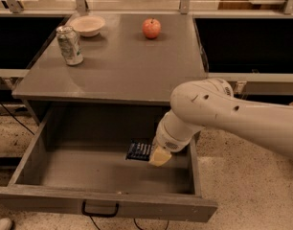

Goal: Place rxbar blueberry into top drawer

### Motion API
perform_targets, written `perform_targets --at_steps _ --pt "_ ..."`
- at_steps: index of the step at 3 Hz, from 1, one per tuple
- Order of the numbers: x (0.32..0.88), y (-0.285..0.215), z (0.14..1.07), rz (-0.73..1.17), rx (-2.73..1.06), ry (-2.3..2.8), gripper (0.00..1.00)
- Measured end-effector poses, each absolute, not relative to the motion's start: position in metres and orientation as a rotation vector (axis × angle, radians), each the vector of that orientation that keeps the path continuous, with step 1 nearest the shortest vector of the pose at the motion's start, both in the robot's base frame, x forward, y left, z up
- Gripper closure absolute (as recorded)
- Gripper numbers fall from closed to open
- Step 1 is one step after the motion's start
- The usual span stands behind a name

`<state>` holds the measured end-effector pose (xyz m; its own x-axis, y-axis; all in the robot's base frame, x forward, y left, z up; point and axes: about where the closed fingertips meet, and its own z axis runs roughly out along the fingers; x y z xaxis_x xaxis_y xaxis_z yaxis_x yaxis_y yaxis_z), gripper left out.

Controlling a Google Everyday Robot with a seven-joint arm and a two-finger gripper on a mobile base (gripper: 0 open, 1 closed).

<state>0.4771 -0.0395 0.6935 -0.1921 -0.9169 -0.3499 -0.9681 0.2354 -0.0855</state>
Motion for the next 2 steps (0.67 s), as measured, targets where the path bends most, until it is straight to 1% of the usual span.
perform_targets --at_steps 1,2 --pt "0.4725 -0.0355 0.6742 0.091 -1.775 2.216 1.00" --pt "0.4748 -0.0437 0.6697 0.042 -1.732 2.266 1.00"
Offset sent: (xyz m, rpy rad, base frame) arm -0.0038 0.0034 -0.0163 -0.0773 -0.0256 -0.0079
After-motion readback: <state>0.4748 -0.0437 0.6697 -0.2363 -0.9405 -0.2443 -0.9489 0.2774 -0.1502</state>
